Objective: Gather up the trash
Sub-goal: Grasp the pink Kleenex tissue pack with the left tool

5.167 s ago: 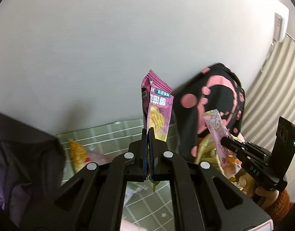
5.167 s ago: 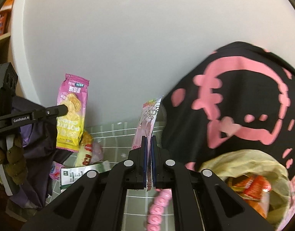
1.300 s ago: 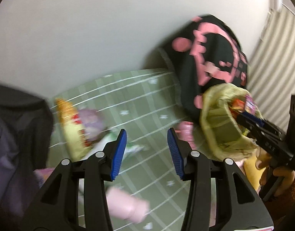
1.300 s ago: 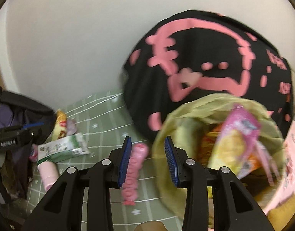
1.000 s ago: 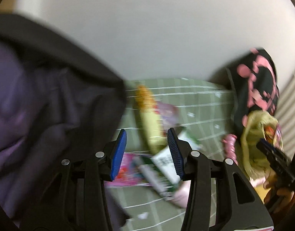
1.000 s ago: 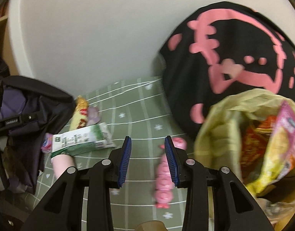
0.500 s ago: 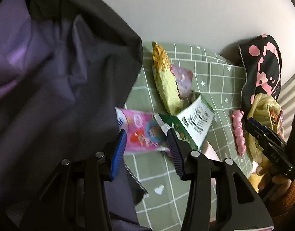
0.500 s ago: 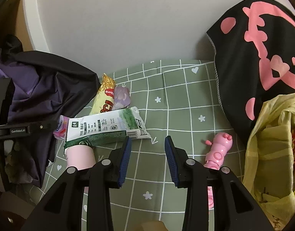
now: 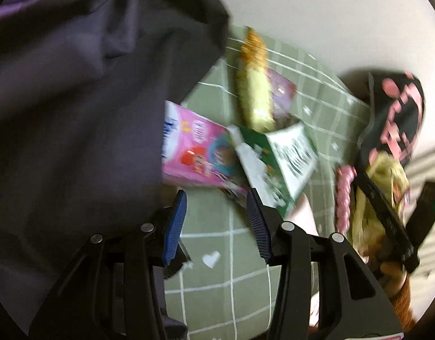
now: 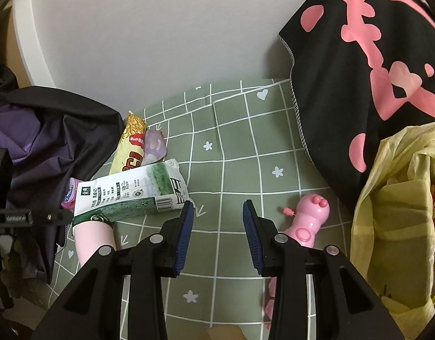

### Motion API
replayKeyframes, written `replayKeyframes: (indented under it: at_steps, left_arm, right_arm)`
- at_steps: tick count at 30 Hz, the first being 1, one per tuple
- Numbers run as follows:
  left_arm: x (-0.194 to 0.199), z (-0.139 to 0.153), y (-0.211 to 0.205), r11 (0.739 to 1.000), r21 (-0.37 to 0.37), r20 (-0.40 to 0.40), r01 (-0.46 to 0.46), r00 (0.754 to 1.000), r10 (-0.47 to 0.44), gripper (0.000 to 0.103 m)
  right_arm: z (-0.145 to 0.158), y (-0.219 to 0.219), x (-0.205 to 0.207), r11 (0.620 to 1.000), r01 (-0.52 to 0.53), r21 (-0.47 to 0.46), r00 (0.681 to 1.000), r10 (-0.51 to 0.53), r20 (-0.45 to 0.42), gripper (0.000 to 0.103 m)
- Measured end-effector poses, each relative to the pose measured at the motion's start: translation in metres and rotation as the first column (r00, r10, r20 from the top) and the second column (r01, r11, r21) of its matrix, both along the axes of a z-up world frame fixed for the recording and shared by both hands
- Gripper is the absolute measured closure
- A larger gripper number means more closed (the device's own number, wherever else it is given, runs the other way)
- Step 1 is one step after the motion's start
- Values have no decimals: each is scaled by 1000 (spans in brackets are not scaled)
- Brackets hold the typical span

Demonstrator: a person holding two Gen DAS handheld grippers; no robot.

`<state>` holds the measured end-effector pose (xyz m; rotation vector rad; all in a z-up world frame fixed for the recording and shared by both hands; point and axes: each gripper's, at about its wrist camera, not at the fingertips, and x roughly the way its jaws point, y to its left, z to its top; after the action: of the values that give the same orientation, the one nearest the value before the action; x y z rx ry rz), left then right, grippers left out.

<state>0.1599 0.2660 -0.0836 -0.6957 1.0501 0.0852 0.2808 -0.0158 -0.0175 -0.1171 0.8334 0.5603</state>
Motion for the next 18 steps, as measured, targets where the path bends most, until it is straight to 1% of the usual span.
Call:
replayKeyframes:
  at_steps: [2,4,5,7,8,9,12,14,16,18]
  left_arm:
    - [2,-3,5,999,-6,2,-53,999,53,61]
    - [7,-4,8,996,-6,3,-85,996,85,61]
    - [10,-5,8,995,0,4,-96,995,96,61]
    - [20,-4,6,993,25,9,-112,994,111,64]
    - [27,-3,5,993,38,12,-113,994,112,70]
    - [32,-3,5,993,45,14,-110,994,110,78]
    - [50,-4,5,992,67,8,-107,994,106,89]
    - [60,-1,4,993,69,22,-97,995,96,94]
    - [66,3,3,993,89,34,-77,997,74,97]
    - [66,11,1,991,120,54,-52,998,46,98]
  right_arm:
    - [-1,-2,-1,1000,-8,-4,1000,8,-1,69]
    - [-3,-5,-2,1000,-14,-8,1000,14,-7,69]
    - [-4,-7,-2,1000,-17,-9,1000,17,-13,69]
    - [-6,-8,-2,1000,-19,-11,1000,19,-19,69]
    - [-6,-9,-2,1000,-20,-11,1000,19,-18,69]
    - [-5,-9,-1,1000,-24,-10,1000,23,-17,69]
    - [-1,-6,2,999,-44,-4,999,44,-7,69]
    - [2,0,6,998,-64,-6,998,64,8,69]
    - [5,11,12,996,-89,-14,996,90,26,69]
    - [6,25,19,993,-117,-17,993,118,32,69]
